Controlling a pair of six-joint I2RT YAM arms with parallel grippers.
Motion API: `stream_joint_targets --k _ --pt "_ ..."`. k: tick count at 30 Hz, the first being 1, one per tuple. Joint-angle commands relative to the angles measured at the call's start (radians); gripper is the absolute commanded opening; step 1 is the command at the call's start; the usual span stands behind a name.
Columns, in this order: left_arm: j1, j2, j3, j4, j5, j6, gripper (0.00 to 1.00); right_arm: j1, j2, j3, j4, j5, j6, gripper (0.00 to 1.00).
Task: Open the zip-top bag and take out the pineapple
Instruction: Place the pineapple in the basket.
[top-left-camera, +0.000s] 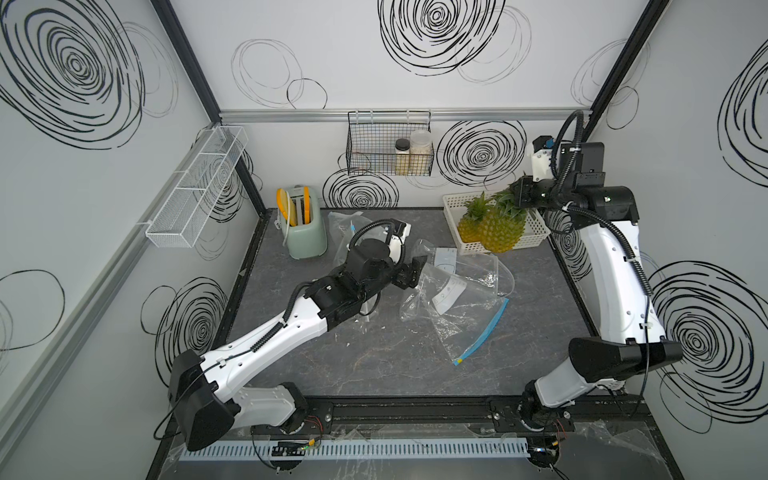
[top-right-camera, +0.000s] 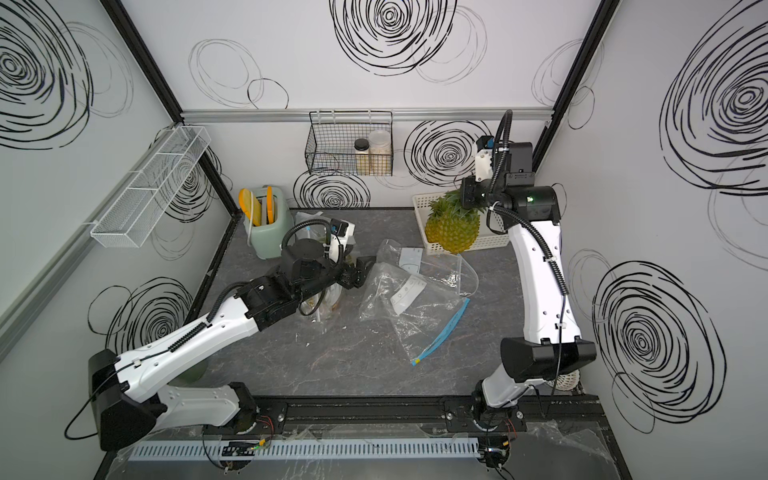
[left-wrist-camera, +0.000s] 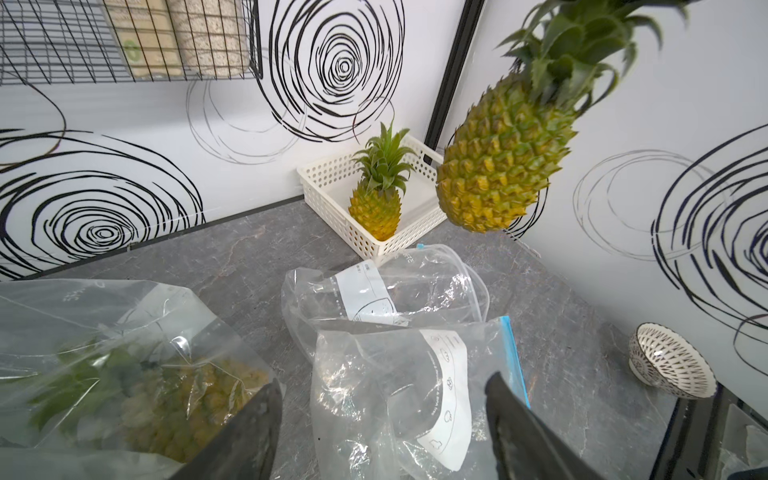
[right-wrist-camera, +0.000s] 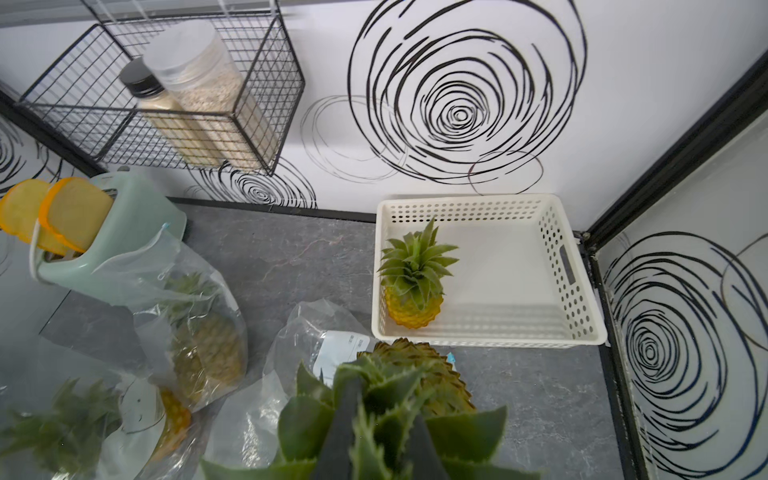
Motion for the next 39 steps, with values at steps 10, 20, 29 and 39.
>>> stream_joint_targets --k 10,20,29,39 --pt "0.011 -0.055 -0.105 0.098 0.036 0.0 0.8 -0.016 0.117 0.019 0.433 0.27 0.037 0.0" --pt "0.015 -0.104 -0.171 0.121 0.03 0.003 0.8 0.016 0.254 0.017 0.658 0.471 0.034 0.0" --pt "0.02 -0.12 -0.205 0.127 0.03 0.003 0.8 0.009 0.395 0.031 0.8 0.52 0.113 0.0" --pt "0.034 -0.125 -0.235 0.129 0.039 0.005 0.8 -0.002 0.478 0.058 0.873 0.515 0.183 0.0"
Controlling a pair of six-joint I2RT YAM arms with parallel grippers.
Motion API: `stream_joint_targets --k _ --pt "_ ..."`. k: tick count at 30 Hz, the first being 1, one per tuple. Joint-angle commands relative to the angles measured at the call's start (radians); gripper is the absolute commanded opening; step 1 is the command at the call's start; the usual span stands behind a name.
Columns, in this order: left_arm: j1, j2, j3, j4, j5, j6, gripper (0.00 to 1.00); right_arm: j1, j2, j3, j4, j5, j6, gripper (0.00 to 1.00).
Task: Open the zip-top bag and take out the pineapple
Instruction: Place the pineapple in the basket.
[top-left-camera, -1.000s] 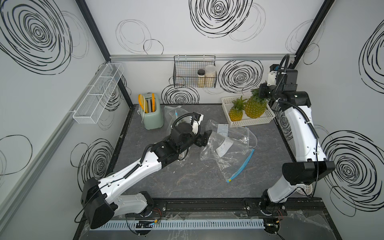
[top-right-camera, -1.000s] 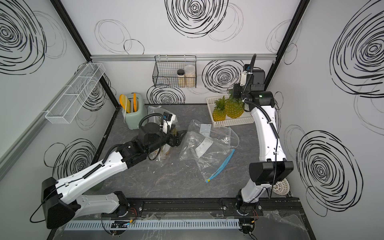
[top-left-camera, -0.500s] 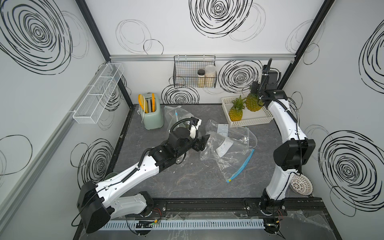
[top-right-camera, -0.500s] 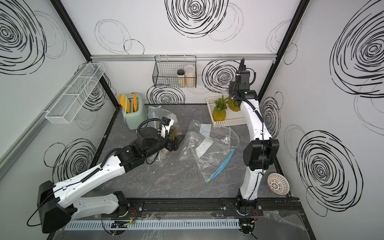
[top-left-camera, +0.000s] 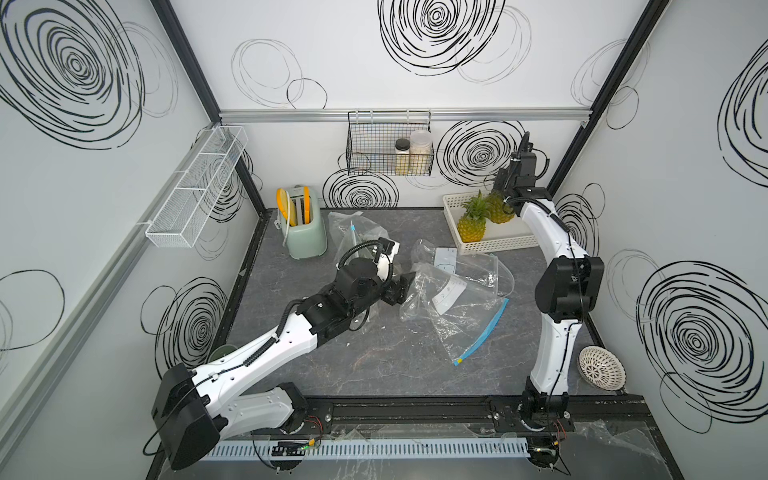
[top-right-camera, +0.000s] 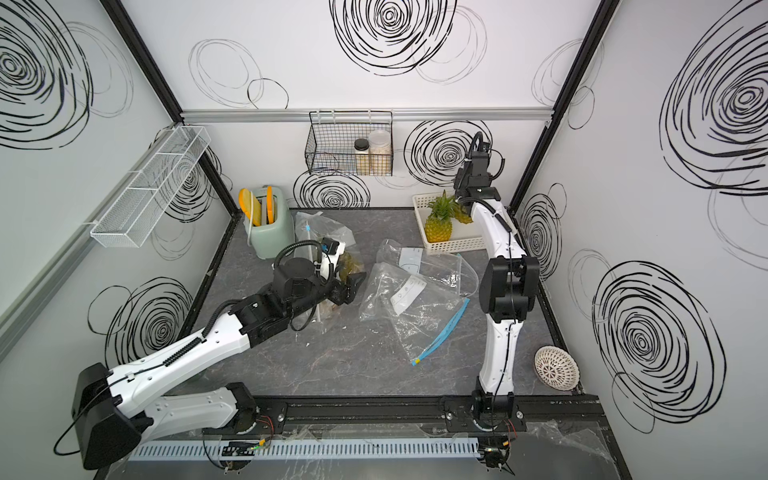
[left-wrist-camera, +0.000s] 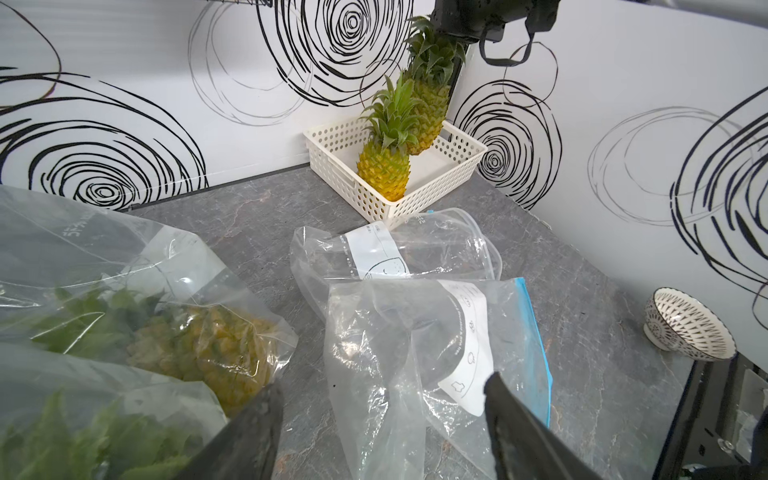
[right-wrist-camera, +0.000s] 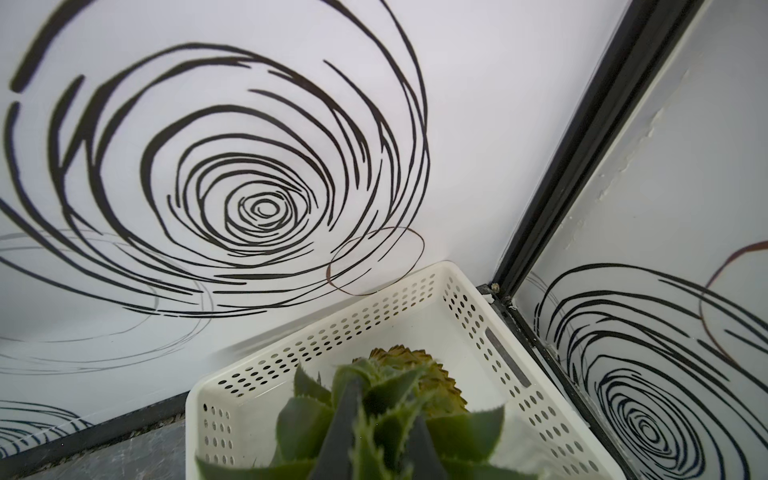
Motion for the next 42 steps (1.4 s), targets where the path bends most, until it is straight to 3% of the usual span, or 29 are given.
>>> stream_joint_targets --k 1,19,29,42 --pt "0.011 -0.022 -0.012 0.05 0.011 0.005 0.8 0.015 -0.023 0.1 0.161 0.042 0.009 0.0" --pt "0.019 -0.02 -0.045 0.069 0.034 -0.003 0.79 0.039 0.088 0.065 0.309 0.181 0.078 0.0" --pt "0.023 -0.01 -0.062 0.068 0.042 -0.006 0.79 0.023 0.08 -0.052 0.447 0.253 0.066 0.0" --pt "0.027 0.056 -0.064 0.099 0.075 -0.017 0.79 -0.028 0.09 -0.125 0.59 0.209 0.036 0.0"
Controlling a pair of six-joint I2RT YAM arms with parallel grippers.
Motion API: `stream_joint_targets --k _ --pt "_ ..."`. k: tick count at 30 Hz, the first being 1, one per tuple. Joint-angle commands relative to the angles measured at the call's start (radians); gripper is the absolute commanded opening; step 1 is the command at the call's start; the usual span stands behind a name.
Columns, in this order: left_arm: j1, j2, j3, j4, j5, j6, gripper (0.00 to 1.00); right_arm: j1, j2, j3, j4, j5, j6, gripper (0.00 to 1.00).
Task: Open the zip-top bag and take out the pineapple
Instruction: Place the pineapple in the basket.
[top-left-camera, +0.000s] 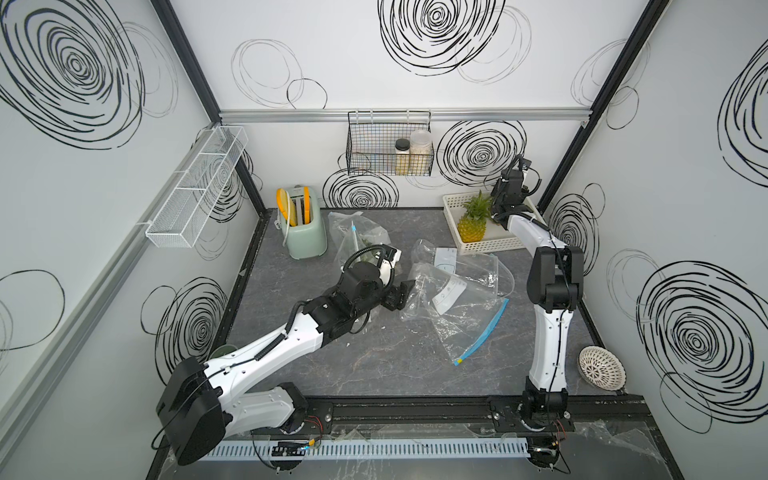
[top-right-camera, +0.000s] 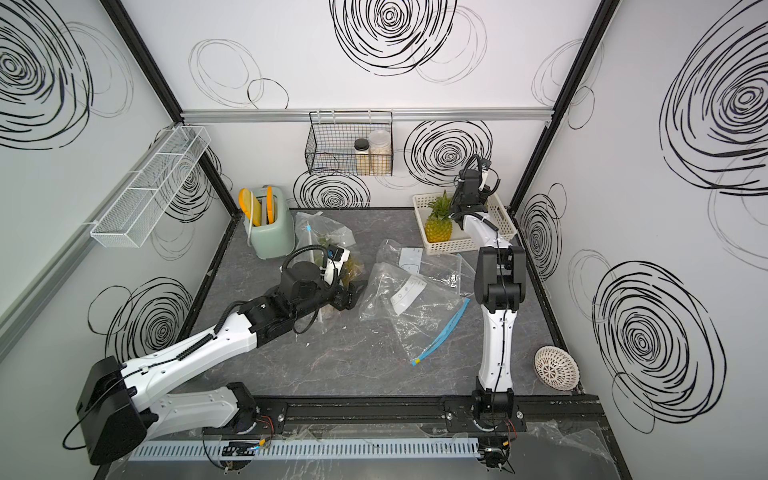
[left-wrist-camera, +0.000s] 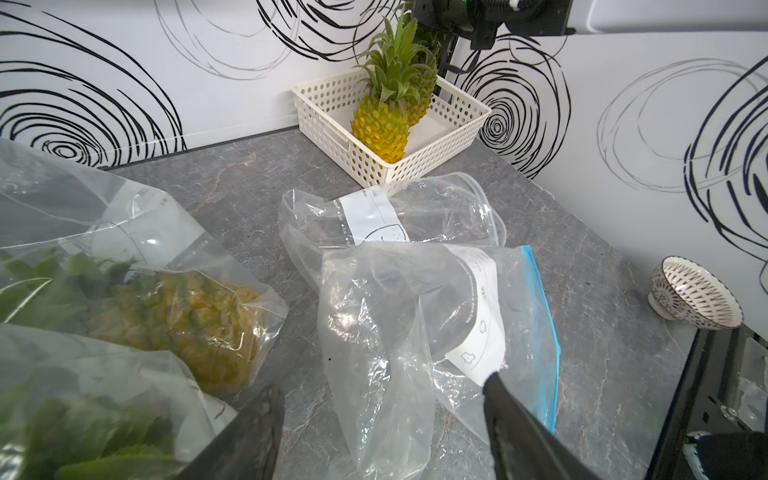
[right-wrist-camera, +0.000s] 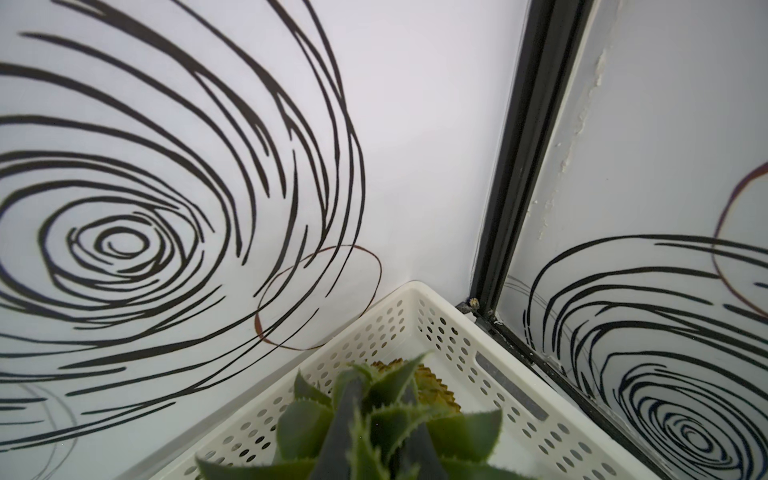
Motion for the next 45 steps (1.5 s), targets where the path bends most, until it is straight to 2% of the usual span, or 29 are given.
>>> stream_joint_targets --k 1,7,14,15,17,21,28,33,38,42,43,45 --pt "0.009 0.017 -0.002 0.064 0.015 -0.011 0.79 -0.013 -0.049 0.015 0.169 0.002 -0.009 0.0" --pt "0.01 0.041 0.004 0.074 0.022 -0.015 0.78 -0.034 0.004 0.073 0.12 -0.035 0.009 0.0" --pt "0.01 0.063 0.006 0.079 0.033 -0.028 0.78 -0.039 0.012 0.062 0.108 -0.076 0.017 0.47" --pt "0.009 0.063 0.004 0.081 0.037 -0.029 0.78 -0.039 0.01 0.058 0.105 -0.081 0.016 0.58" --pt "0.01 0.065 0.003 0.083 0.043 -0.032 0.78 -0.039 0.002 0.043 0.116 -0.087 0.018 0.69" --pt "0.008 0.063 0.001 0.086 0.045 -0.031 0.78 -0.034 -0.036 -0.034 0.17 -0.091 0.021 0.8" --pt "0.003 0.049 -0.006 0.096 0.042 -0.035 0.78 -0.029 -0.137 -0.201 0.287 -0.12 0.03 0.83" --pt "-0.004 0.027 0.005 0.098 0.036 -0.03 0.78 -0.018 -0.226 -0.301 0.291 -0.161 0.034 0.83" --pt "-0.011 -0.012 0.042 0.077 0.01 -0.008 0.78 0.003 -0.373 -0.451 0.311 -0.271 0.001 0.84" --pt "-0.01 -0.057 0.047 0.086 -0.011 0.004 0.79 0.055 -0.528 -0.591 0.301 -0.308 -0.043 0.85" --pt "-0.009 -0.069 0.054 0.078 -0.012 0.01 0.79 0.076 -0.575 -0.626 0.29 -0.309 -0.059 0.87" --pt "-0.009 -0.089 0.073 0.054 -0.012 0.023 0.79 0.113 -0.664 -0.689 0.279 -0.339 -0.072 0.97"
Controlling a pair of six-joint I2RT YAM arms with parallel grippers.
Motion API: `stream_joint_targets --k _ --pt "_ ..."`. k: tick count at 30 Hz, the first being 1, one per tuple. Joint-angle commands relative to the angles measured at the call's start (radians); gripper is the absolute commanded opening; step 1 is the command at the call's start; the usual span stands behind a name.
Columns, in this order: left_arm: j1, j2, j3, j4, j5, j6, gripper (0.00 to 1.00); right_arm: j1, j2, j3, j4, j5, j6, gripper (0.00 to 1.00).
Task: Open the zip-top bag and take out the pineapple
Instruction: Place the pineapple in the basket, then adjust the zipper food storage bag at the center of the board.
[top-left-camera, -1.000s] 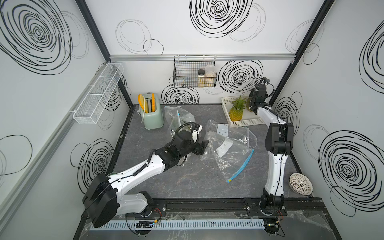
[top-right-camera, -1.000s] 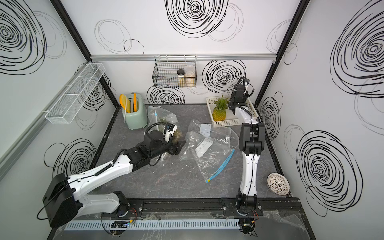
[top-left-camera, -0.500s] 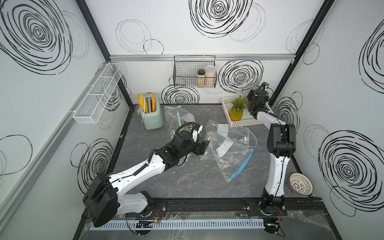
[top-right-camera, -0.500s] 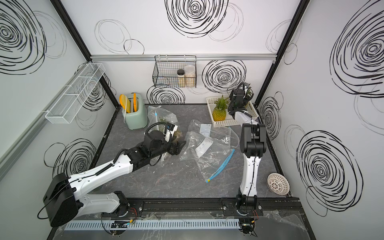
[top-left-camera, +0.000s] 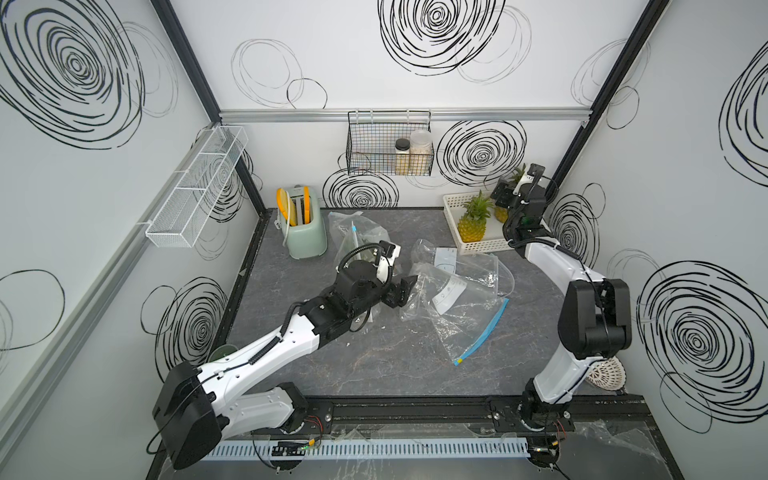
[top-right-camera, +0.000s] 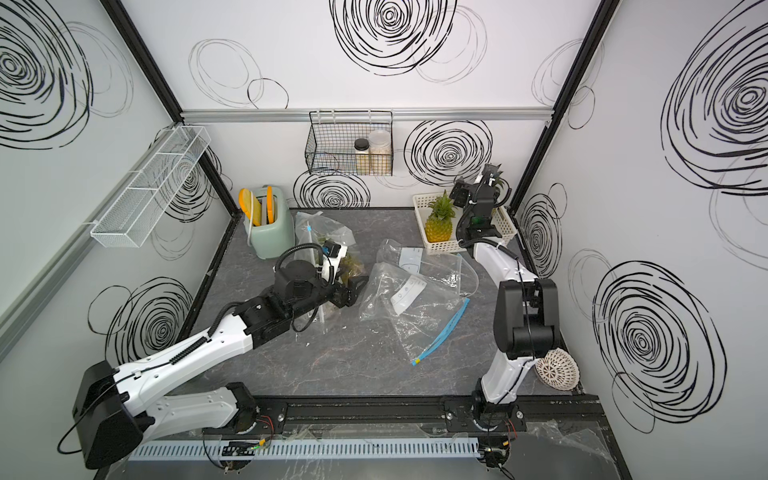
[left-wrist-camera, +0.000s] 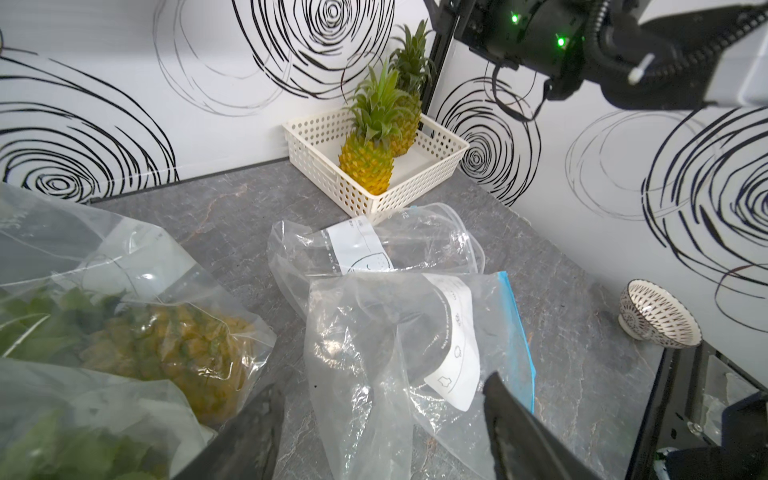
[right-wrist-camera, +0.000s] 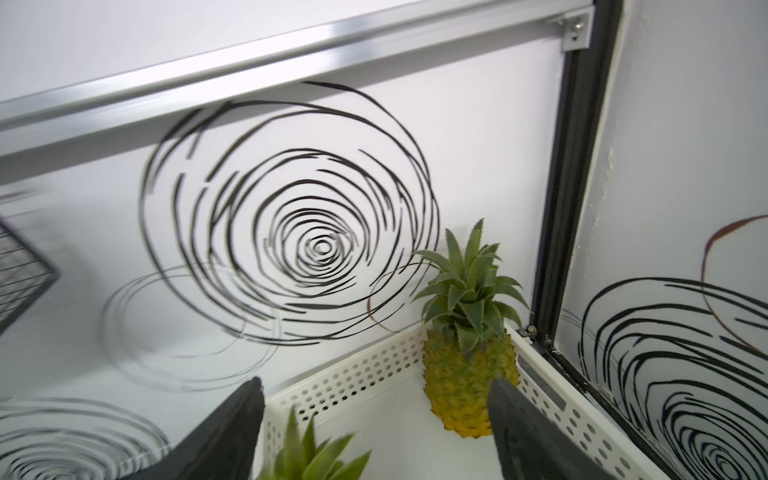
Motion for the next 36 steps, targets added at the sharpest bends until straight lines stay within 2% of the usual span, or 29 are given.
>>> stream_joint_targets --k 1,3,5,6,8,9,13,17,20,23,28,32,36 --pt "0.0 -0.051 0.062 0.009 -0.02 0.035 0.79 0.06 -0.148 -0.1 0.022 -0.097 -0.033 0.98" --pt "-0.001 -0.077 0.078 -0.022 -0.027 0.043 0.8 0.078 -0.247 -0.194 0.074 -0.149 0.065 0.98" --pt "-0.002 -0.116 0.085 -0.045 -0.036 0.043 0.8 0.064 -0.352 -0.289 0.074 -0.175 0.332 0.98" --pt "-0.001 -0.135 0.082 -0.049 -0.042 0.041 0.81 0.042 -0.39 -0.324 0.065 -0.239 0.393 0.98" --pt "0.0 -0.185 0.079 -0.07 -0.058 0.041 0.82 0.001 -0.457 -0.366 0.044 -0.417 0.44 0.98" --pt "0.002 -0.203 0.084 -0.088 -0.075 0.043 0.83 0.003 -0.484 -0.37 -0.005 -0.435 0.448 0.98" --pt "0.009 -0.253 0.178 -0.267 -0.156 0.065 0.87 0.114 -0.626 -0.35 -0.239 -0.359 0.267 0.98" --pt "0.03 -0.302 0.246 -0.468 -0.274 0.043 0.89 0.277 -0.7 -0.226 -0.541 -0.248 0.115 0.98" --pt "0.071 -0.344 0.24 -0.552 -0.277 0.011 0.9 0.388 -0.682 -0.104 -0.784 -0.231 0.075 0.98" --pt "0.128 -0.36 0.213 -0.596 -0.232 -0.026 0.9 0.498 -0.653 -0.019 -0.942 -0.227 0.07 1.0" --pt "0.162 -0.323 0.151 -0.597 -0.094 -0.122 0.87 0.651 -0.624 0.0 -1.047 -0.133 0.068 1.0" --pt "0.162 -0.289 0.111 -0.541 -0.073 -0.157 0.87 0.657 -0.638 -0.057 -1.036 -0.138 0.062 0.99" --pt "0.167 -0.193 0.122 -0.499 -0.054 -0.145 0.87 0.654 -0.649 -0.095 -1.012 -0.13 0.052 0.98"
